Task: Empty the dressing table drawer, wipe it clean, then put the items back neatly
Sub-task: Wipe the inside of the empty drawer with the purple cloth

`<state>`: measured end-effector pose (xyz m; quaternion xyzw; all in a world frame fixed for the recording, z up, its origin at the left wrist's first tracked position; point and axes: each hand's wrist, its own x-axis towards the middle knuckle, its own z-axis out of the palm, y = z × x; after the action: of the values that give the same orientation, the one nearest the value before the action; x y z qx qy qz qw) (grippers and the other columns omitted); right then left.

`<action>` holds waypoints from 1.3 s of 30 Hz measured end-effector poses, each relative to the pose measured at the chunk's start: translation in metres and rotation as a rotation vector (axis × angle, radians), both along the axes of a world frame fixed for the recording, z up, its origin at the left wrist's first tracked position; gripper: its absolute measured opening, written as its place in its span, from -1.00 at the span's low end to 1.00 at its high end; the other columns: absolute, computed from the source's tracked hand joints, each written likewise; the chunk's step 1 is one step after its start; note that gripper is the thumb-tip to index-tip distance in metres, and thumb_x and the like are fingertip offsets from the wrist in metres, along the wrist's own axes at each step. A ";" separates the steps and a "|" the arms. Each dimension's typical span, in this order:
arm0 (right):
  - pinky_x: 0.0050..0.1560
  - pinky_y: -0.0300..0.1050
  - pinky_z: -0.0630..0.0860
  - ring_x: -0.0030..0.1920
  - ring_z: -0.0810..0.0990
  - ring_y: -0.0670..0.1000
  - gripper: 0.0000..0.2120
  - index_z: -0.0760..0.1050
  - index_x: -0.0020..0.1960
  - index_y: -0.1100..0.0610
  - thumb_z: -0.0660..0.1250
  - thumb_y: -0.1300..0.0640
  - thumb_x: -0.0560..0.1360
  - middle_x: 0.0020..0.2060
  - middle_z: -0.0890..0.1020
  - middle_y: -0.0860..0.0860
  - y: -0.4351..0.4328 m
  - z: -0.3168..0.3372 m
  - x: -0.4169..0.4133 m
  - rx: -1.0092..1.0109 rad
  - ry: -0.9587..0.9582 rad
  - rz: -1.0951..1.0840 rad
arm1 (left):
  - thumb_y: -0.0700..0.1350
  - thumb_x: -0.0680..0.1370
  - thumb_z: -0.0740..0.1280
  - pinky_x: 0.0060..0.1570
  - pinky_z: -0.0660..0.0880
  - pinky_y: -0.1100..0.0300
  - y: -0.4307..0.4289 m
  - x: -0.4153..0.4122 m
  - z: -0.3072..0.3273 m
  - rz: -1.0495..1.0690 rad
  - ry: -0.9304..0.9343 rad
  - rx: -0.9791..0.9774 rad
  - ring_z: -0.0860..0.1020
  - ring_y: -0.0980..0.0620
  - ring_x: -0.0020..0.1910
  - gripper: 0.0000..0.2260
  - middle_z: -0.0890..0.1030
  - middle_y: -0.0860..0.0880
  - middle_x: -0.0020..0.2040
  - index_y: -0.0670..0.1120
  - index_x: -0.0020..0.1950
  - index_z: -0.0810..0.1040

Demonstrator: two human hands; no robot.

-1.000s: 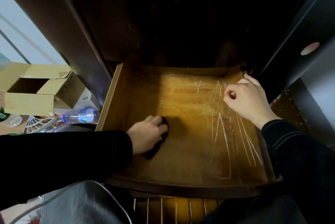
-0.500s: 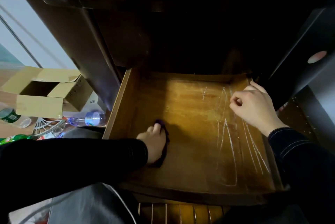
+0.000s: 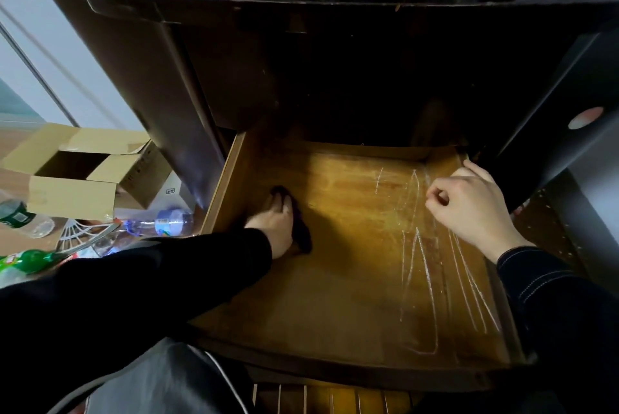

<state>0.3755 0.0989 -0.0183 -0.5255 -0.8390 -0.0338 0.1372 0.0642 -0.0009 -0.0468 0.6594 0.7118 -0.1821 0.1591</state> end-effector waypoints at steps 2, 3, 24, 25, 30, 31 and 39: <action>0.58 -0.07 0.07 -0.18 0.45 -0.08 -0.81 0.57 -0.29 -0.06 0.37 0.07 0.50 -0.44 0.49 -0.20 0.000 0.000 0.000 0.001 0.007 0.000 | -0.14 0.68 0.06 0.57 -0.01 -0.05 -0.001 0.011 -0.004 -0.025 0.046 -0.021 -0.14 -0.26 0.60 -0.37 -0.20 -0.29 0.61 -0.28 0.60 -0.25; 0.58 -0.07 0.07 -0.18 0.46 -0.08 -0.81 0.58 -0.29 -0.05 0.37 0.07 0.50 -0.44 0.49 -0.20 0.000 0.000 0.000 0.002 0.009 -0.001 | -0.13 0.66 0.08 0.57 0.01 -0.08 -0.013 0.022 -0.011 -0.114 0.044 -0.042 -0.10 -0.29 0.60 -0.36 -0.18 -0.30 0.61 -0.28 0.60 -0.23; 0.56 -0.11 0.01 -0.12 0.50 -0.09 -0.83 0.61 -0.25 -0.03 0.37 0.03 0.52 -0.38 0.53 -0.15 -0.001 -0.002 0.000 0.012 0.006 -0.008 | 0.11 0.65 0.17 0.51 -0.12 -0.28 -0.057 0.069 -0.035 -0.601 -0.215 0.103 -0.14 -0.19 0.61 -0.38 -0.19 -0.06 0.65 0.23 0.61 -0.11; 0.56 -0.10 0.01 -0.13 0.49 -0.09 -0.83 0.61 -0.24 -0.04 0.37 0.03 0.52 -0.38 0.53 -0.15 -0.001 -0.001 0.001 0.010 0.003 -0.008 | 0.08 0.65 0.17 0.51 -0.08 -0.29 -0.054 0.070 -0.034 -0.657 -0.202 0.113 -0.13 -0.20 0.61 -0.40 -0.18 -0.05 0.65 0.23 0.61 -0.06; 0.58 -0.07 0.05 -0.12 0.49 -0.09 -0.84 0.61 -0.23 -0.03 0.37 0.02 0.53 -0.38 0.53 -0.14 -0.001 0.000 0.001 0.005 -0.010 -0.011 | -0.02 0.64 0.17 0.53 0.03 -0.25 0.002 0.061 -0.034 -0.565 -0.086 0.193 -0.11 -0.21 0.61 -0.38 -0.14 -0.05 0.65 0.18 0.62 -0.07; 0.58 -0.08 0.04 -0.12 0.49 -0.09 -0.84 0.61 -0.23 -0.03 0.36 0.02 0.53 -0.38 0.52 -0.14 -0.001 0.000 0.001 0.000 -0.007 -0.012 | -0.04 0.63 0.17 0.54 0.04 -0.24 0.017 0.059 -0.031 -0.507 -0.082 0.216 -0.08 -0.21 0.61 -0.38 -0.12 -0.05 0.65 0.14 0.63 -0.05; 0.59 -0.10 0.00 -0.09 0.52 -0.07 -0.83 0.61 -0.22 -0.01 0.35 0.03 0.54 -0.38 0.50 -0.14 -0.003 0.005 -0.001 -0.021 0.007 -0.013 | 0.19 0.62 0.19 0.53 0.06 -0.25 0.018 0.088 -0.033 -0.442 -0.173 0.277 0.11 -0.17 0.58 -0.43 0.14 -0.07 0.61 -0.05 0.54 0.24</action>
<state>0.3748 0.0957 -0.0134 -0.5324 -0.8354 -0.0241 0.1343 0.1527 0.0172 -0.0793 0.8275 0.5523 -0.0563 0.0842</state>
